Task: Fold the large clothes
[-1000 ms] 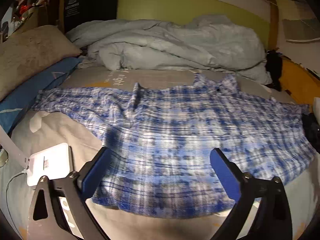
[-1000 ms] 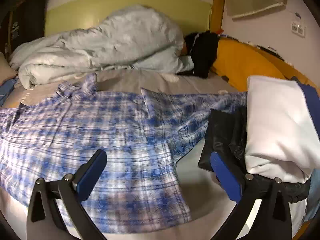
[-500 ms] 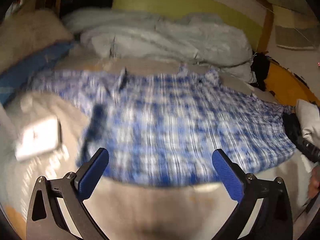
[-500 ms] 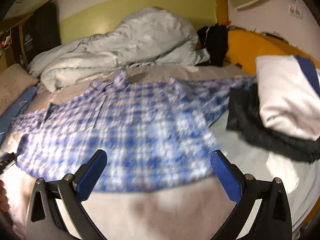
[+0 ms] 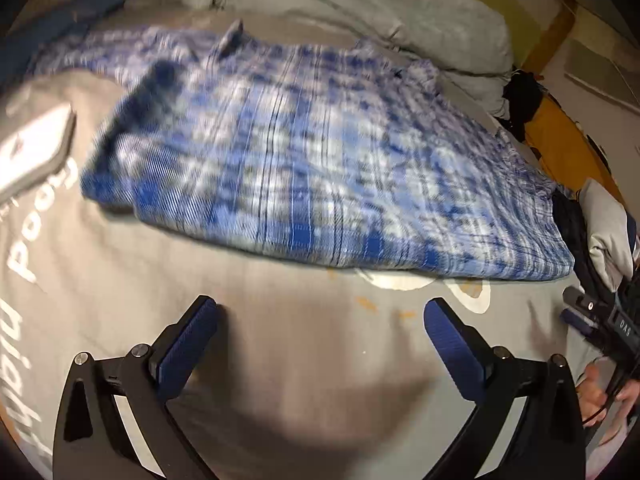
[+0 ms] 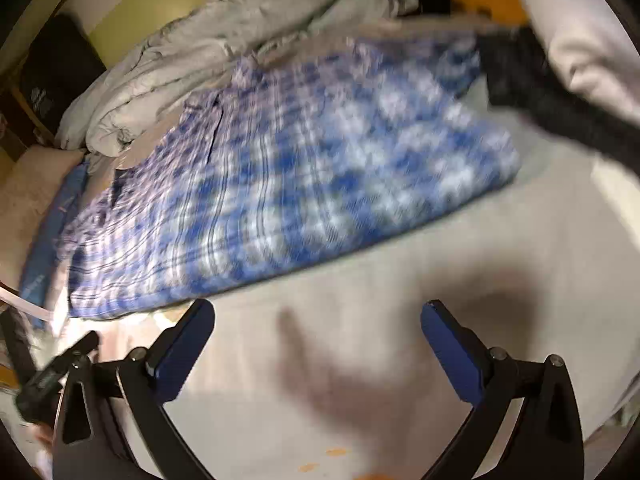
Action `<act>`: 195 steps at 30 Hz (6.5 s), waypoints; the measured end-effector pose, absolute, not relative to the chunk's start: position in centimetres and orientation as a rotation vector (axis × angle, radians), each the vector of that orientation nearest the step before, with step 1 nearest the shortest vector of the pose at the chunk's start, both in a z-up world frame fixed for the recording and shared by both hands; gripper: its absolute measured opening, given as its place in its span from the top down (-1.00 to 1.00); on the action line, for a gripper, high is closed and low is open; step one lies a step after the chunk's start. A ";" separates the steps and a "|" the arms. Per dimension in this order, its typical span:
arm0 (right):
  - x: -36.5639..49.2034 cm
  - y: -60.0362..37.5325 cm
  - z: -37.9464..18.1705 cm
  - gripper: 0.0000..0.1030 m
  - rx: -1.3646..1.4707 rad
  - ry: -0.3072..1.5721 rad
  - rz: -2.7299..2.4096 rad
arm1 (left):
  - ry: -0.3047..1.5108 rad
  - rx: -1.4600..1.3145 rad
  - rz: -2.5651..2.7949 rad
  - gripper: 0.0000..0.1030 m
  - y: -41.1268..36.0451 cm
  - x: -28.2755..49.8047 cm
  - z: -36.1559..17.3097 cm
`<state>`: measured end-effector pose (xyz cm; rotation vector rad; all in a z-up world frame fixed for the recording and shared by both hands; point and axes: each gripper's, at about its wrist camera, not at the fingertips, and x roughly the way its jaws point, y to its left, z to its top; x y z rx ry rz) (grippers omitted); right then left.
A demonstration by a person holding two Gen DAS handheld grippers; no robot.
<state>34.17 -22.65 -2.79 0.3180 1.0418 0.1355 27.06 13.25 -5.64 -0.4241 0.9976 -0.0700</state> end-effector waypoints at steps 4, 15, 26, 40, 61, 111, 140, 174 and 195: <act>34.8 -22.7 -4.6 -1.00 0.388 1.104 0.172 | 1.004 -0.479 -0.065 -0.99 13.7 27.6 -6.5; 38.1 -21.2 -4.8 -0.98 0.300 0.917 0.078 | 0.863 -0.533 0.015 -0.99 15.6 31.3 -6.9; 40.3 -22.1 -5.0 0.87 0.289 0.807 0.027 | 0.808 -0.447 0.093 0.83 17.2 33.9 -7.2; 34.2 -21.1 0.5 0.92 0.079 0.735 0.025 | 0.724 -0.253 0.139 0.87 14.2 28.0 -1.6; 28.6 -21.3 0.3 0.55 -0.015 0.777 0.136 | 0.713 -0.085 0.082 -0.04 10.4 22.8 -1.5; 46.4 -36.4 1.8 0.97 0.353 0.736 -0.071 | 0.584 -0.011 0.069 -0.99 9.7 35.7 1.3; 49.0 -37.2 -1.7 0.47 0.502 0.878 -0.007 | 0.585 0.053 0.070 -0.99 7.5 35.0 -0.2; 42.4 -17.7 -1.5 0.92 0.166 0.877 0.519 | 0.558 0.026 0.069 -0.99 7.8 34.8 0.5; 49.3 -33.1 -2.8 -0.10 0.611 0.867 0.152 | 0.578 0.015 0.065 -0.99 8.0 35.0 0.0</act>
